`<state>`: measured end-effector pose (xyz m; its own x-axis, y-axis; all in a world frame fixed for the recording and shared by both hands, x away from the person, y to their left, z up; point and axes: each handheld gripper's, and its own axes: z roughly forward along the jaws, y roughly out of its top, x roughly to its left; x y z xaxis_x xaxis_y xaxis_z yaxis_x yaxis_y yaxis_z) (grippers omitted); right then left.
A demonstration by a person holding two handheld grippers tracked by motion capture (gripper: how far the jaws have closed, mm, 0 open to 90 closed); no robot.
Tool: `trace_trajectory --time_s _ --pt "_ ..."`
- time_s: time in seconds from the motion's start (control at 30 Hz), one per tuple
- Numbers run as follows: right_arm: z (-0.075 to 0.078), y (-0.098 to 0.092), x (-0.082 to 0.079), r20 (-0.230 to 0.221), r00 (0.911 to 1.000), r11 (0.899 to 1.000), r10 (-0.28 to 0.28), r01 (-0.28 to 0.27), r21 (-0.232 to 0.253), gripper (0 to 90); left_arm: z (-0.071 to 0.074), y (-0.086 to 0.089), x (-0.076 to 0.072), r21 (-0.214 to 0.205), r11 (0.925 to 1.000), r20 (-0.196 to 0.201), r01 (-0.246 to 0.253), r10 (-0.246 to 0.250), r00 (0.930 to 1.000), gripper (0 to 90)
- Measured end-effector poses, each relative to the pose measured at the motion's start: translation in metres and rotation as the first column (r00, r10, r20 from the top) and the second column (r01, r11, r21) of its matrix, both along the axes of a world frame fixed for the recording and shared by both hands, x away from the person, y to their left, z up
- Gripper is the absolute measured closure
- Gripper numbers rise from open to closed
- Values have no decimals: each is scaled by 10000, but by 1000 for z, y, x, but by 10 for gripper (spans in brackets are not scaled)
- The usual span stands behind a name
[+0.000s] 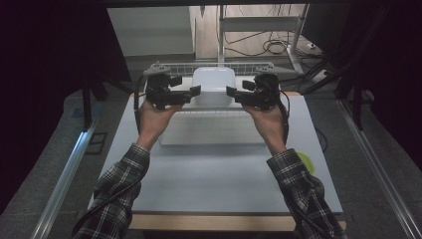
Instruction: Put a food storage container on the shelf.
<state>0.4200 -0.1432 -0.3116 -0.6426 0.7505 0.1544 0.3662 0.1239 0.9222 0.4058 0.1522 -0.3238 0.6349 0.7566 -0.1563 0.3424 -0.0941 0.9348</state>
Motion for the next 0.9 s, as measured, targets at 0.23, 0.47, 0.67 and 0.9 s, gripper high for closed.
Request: trace_trajectory --time_s 0.23,0.47,0.67,0.9 --pt "-7 -4 -15 193 9993 9992 325 -321 -242 245 -9 5 -19 98 9990 30 432 -432 9991 92" --pt "-14 -6 -29 196 9973 9968 714 -706 -362 182 -21 10 -42 261 9964 166 806 -810 9966 52" --pt "-22 -5 -43 113 9929 9912 1188 -1179 -608 131 -34 14 -57 478 9935 112 1030 -1036 9946 40" --pt "-33 -6 -60 77 9886 9854 1506 -1495 -816 91 -49 13 -73 1139 9857 390 1243 -1295 9908 34"
